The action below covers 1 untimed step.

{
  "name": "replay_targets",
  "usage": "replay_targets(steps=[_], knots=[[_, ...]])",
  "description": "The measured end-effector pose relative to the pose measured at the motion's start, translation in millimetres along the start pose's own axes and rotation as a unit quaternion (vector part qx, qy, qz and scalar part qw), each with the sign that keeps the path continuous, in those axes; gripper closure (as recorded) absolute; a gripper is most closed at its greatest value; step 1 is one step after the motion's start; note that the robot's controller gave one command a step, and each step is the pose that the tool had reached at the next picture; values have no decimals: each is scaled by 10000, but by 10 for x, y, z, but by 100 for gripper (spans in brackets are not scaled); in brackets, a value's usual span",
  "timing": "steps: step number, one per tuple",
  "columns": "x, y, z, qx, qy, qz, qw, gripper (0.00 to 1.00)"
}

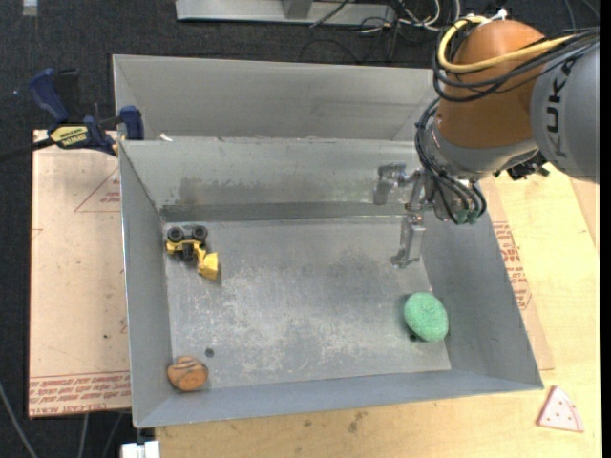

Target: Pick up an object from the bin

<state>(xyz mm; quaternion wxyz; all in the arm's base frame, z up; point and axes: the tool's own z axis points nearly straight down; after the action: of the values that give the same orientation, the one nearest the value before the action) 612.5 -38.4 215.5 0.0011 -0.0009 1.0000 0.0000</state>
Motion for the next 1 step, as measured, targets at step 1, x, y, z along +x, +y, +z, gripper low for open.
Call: replay_targets(steps=[1], knots=[[0, 0, 0, 0, 0, 0, 10000, 0]])
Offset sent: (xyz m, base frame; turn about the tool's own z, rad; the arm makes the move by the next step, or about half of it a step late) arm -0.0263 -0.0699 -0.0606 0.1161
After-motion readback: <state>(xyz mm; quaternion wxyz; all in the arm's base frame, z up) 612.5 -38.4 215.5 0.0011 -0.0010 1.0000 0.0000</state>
